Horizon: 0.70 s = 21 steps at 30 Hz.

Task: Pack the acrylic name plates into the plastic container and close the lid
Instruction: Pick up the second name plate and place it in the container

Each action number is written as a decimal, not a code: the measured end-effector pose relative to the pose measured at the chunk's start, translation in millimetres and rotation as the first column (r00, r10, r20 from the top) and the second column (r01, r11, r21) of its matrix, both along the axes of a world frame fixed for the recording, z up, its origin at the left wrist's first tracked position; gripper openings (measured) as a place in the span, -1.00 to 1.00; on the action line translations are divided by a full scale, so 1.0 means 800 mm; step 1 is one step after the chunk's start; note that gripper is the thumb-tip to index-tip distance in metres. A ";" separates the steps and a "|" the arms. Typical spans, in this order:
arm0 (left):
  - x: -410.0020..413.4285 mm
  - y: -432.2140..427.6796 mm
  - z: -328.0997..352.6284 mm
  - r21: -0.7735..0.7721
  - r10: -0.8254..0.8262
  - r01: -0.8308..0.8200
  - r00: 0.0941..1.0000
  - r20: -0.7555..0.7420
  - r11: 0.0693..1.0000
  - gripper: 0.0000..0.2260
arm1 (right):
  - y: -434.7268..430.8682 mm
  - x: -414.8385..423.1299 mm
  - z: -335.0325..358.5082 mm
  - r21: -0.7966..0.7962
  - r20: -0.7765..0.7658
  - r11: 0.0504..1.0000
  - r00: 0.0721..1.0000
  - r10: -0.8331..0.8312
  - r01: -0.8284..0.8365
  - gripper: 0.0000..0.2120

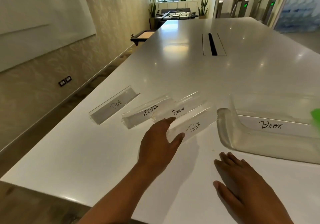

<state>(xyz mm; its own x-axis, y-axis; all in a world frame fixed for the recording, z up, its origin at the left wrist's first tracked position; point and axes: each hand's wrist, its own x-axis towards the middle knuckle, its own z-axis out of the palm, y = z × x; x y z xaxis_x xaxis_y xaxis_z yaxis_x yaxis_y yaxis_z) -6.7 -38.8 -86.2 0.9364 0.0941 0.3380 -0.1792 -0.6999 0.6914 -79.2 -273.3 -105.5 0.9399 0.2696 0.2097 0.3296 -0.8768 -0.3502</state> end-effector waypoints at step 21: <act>0.048 0.015 -0.037 -0.041 -0.196 0.194 0.979 -0.050 0.980 -0.52 | 0.010 -0.002 0.010 0.031 -0.031 0.997 0.997 -0.064 0.065 -0.51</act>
